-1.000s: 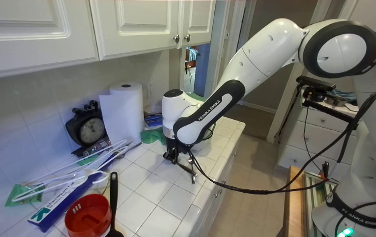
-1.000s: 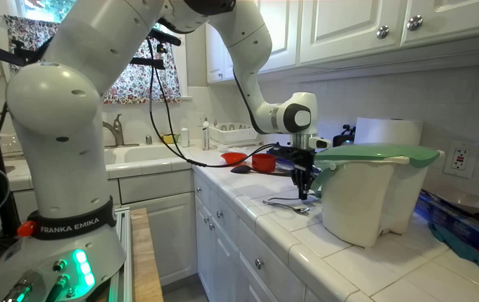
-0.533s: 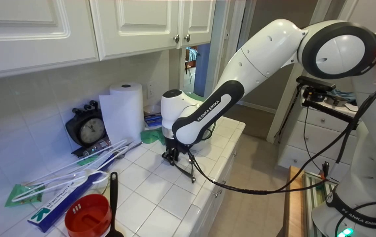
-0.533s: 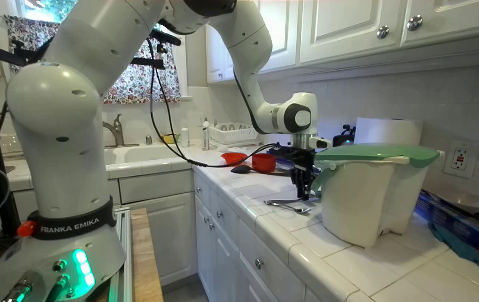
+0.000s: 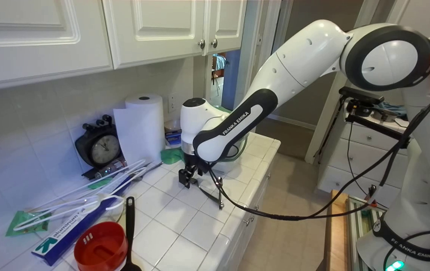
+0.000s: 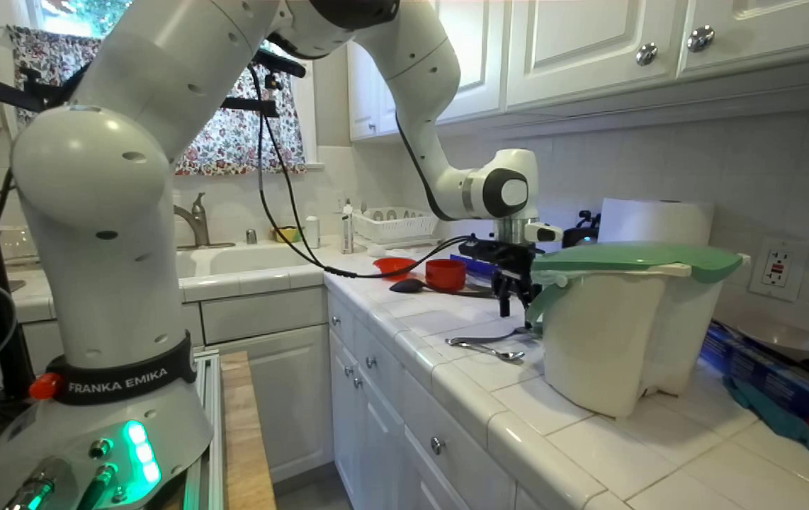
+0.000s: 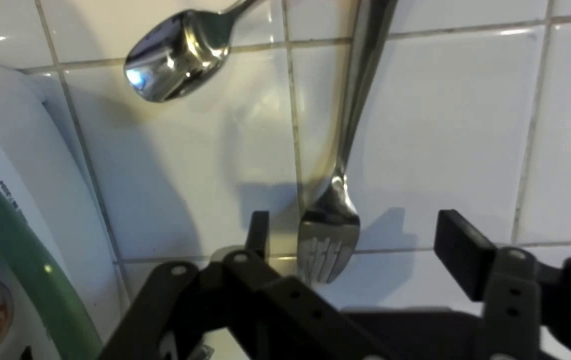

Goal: Use the silver fork to close the bin

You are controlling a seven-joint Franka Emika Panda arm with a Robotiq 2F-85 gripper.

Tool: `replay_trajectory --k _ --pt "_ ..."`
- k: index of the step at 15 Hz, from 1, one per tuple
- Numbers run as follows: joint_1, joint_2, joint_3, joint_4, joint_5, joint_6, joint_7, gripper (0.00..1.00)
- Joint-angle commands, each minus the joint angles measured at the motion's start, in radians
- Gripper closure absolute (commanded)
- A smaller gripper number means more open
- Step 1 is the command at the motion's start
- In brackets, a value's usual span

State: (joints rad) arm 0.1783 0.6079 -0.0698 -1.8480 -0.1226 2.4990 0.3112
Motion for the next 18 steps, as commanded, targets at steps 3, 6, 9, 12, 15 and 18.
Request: replay_trajectory --k 3,6,9,12,15,18 --pt "0.067 -0.049 -0.029 0.009 -0.014 -0.018 0.149 0.0" --pt "0.092 -0.104 -0.035 0.001 -0.016 -0.05 0.202 0.0" --pt "0.099 -0.167 -0.035 0.002 -0.018 -0.112 0.246 0.0" --pt "0.089 -0.245 -0.029 -0.004 -0.031 -0.187 0.265 0.0" --pt "0.075 -0.313 -0.017 -0.011 -0.037 -0.247 0.289 0.0" --pt "0.068 -0.374 -0.007 -0.028 -0.05 -0.264 0.325 0.0"
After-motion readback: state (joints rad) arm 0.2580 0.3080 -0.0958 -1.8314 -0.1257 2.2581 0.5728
